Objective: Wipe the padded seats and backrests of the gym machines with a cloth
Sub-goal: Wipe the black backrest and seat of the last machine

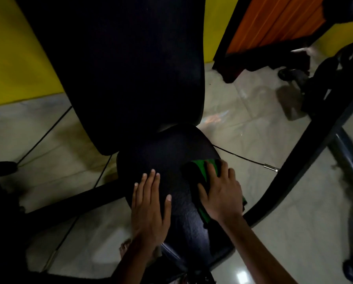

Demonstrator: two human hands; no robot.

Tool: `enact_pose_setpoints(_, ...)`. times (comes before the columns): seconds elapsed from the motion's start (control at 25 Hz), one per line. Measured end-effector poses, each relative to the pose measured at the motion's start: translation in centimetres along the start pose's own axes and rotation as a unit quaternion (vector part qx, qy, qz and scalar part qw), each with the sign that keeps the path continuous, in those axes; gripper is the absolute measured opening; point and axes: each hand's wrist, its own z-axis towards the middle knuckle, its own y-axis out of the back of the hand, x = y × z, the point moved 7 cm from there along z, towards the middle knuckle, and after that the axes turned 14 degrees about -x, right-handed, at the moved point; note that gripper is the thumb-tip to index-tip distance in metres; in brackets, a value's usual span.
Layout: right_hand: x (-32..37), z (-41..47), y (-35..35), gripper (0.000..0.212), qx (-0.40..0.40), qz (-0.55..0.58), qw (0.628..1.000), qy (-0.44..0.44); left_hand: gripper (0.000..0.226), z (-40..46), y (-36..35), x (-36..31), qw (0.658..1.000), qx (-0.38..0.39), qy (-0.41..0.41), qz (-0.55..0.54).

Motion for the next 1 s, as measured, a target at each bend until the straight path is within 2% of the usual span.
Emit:
enact_pose_setpoints(0.16,2.3,7.1,-2.6,0.065,0.007,0.000,0.999,0.051,0.060,0.1,-0.3,0.2,1.000,0.004,-0.003,-0.008)
enact_pose_setpoints(0.32,4.6,12.4,-5.0,0.056,0.019,-0.013,0.996,0.088,0.059,0.1,-0.5,0.5,1.000,0.003,0.001,-0.002)
enact_pose_setpoints(0.48,4.6,14.5,-5.8,0.058,0.035,0.019,0.995,0.096,0.059,0.2,-0.4,0.4,1.000,0.013,0.000,0.003)
enact_pose_setpoints(0.72,3.3,13.4,-4.8,0.060,0.036,0.079,0.995,0.052,0.059,0.2,-0.3,0.4,1.000,0.022,0.002,0.008)
enact_pose_setpoints(0.84,0.8,9.7,-3.3,0.064,0.015,0.092,0.995,0.019,0.060,0.2,-0.3,0.4,1.000,0.023,-0.005,0.008)
enact_pose_setpoints(1.0,-1.4,3.1,-1.0,0.059,-0.003,0.101,0.995,0.001,0.062,0.4,-0.1,0.3,1.000,0.020,-0.009,0.010)
